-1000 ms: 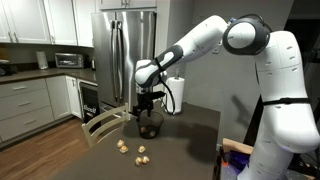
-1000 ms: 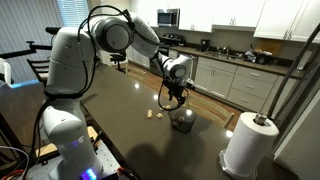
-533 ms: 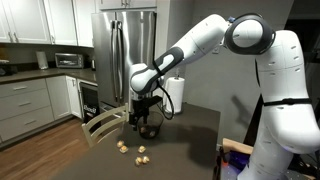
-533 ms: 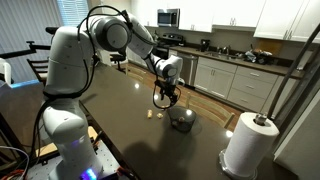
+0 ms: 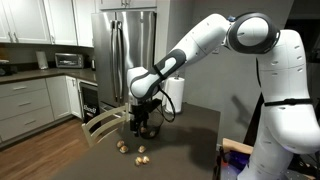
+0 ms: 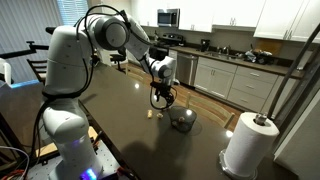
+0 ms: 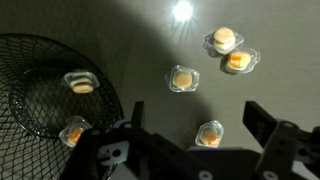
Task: Move the basket to the right, pick up all the objects from the table and put them in the basket
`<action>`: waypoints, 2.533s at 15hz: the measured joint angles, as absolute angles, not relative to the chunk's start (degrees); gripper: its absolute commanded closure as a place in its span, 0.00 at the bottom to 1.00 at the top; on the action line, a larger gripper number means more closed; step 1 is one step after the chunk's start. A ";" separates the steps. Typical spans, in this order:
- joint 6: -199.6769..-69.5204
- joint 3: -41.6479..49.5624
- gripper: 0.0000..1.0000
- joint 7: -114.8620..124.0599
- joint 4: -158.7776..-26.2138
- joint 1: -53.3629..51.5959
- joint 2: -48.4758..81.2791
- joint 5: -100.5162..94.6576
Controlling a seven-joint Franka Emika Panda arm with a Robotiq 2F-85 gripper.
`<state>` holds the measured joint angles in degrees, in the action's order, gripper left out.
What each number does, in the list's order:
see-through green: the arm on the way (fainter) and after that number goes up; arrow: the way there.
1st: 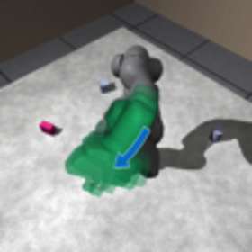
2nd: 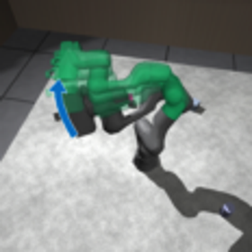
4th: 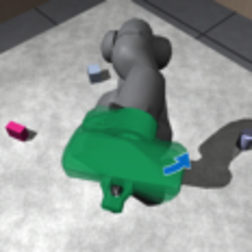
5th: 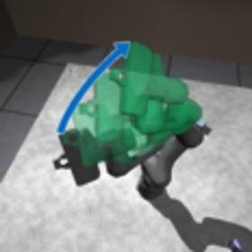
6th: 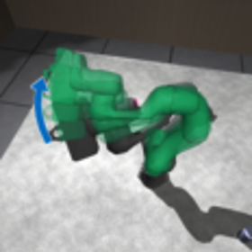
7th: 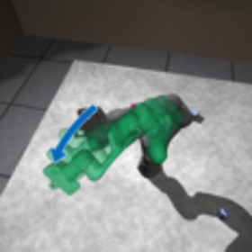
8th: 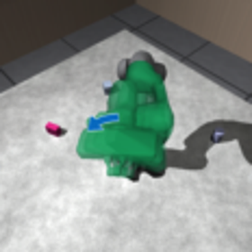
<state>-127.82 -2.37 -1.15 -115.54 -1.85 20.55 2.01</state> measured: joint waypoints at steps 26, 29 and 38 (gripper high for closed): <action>-134.35 -3.56 0.00 -10.07 -119.34 0.24 23.92 1.70; -134.34 -4.05 0.00 -11.54 -118.81 0.24 24.28 1.70; -134.36 -5.34 0.00 -13.23 -117.83 0.22 26.65 1.70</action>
